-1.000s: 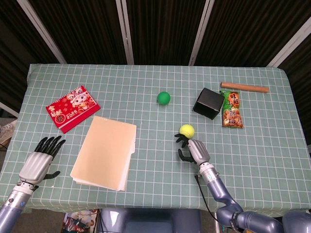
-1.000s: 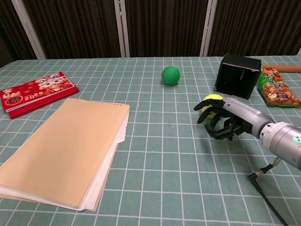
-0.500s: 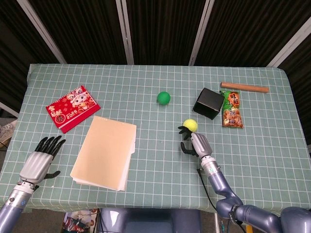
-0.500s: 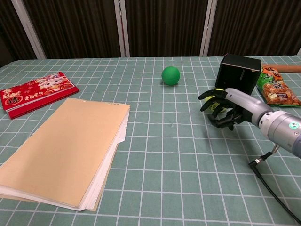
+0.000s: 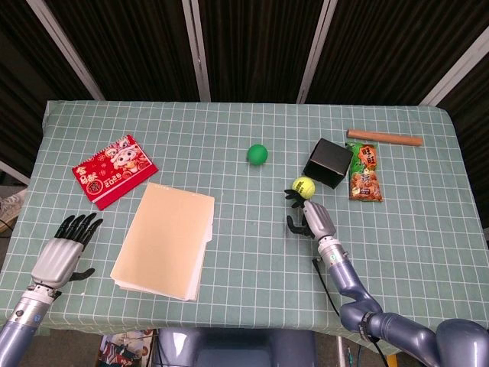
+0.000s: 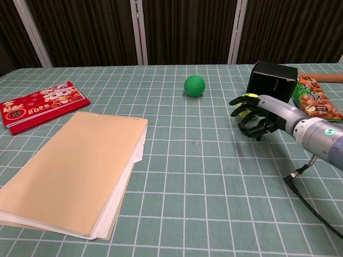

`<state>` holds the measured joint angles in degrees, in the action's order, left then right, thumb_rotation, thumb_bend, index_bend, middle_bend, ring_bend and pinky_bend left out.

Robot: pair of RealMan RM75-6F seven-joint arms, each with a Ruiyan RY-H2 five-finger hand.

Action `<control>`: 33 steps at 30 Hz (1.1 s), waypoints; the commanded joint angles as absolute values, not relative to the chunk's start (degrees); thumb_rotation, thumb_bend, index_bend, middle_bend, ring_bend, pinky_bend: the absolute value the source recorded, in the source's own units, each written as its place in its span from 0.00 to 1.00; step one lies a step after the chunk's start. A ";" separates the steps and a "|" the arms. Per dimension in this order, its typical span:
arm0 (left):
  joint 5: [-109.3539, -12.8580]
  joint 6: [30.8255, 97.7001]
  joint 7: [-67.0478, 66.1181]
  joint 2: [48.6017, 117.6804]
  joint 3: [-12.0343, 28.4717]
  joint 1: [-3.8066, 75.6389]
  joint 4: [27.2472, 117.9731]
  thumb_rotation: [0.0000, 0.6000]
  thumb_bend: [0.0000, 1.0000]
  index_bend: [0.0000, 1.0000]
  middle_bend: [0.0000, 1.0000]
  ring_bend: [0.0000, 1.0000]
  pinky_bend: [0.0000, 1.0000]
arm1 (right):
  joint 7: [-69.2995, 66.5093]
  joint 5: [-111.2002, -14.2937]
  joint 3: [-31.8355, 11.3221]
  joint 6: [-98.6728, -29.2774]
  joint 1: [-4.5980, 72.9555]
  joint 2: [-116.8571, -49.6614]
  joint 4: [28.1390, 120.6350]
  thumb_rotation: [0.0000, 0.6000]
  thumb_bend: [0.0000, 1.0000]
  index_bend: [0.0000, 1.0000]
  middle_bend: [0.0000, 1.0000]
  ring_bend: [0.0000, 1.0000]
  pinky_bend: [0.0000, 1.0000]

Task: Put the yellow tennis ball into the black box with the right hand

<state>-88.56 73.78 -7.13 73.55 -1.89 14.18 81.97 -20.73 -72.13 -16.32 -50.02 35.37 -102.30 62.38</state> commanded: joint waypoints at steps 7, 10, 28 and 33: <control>-88.05 73.41 -7.21 73.71 -1.77 14.29 81.76 1.00 0.07 0.00 0.00 0.00 0.00 | -25.23 -71.97 -17.13 -47.81 36.93 -101.47 61.12 1.00 0.58 0.06 0.14 0.18 0.45; -87.73 73.12 -7.25 73.75 -1.69 14.38 81.71 1.00 0.07 0.00 0.00 0.00 0.00 | -27.08 -72.30 -17.20 -47.22 37.46 -101.35 60.87 1.00 0.58 0.04 0.12 0.16 0.43; -87.65 73.14 -6.79 73.62 -1.79 14.37 81.55 1.00 0.07 0.00 0.00 0.00 0.00 | -30.22 -72.39 -17.13 -45.88 39.34 -101.18 58.44 1.00 0.58 0.00 0.05 0.06 0.14; -87.55 73.12 -6.93 73.68 -1.77 14.38 81.59 1.00 0.07 0.00 0.00 0.00 0.00 | -30.25 -72.73 -16.60 -45.42 39.66 -100.53 57.32 1.00 0.59 0.00 0.05 0.04 0.08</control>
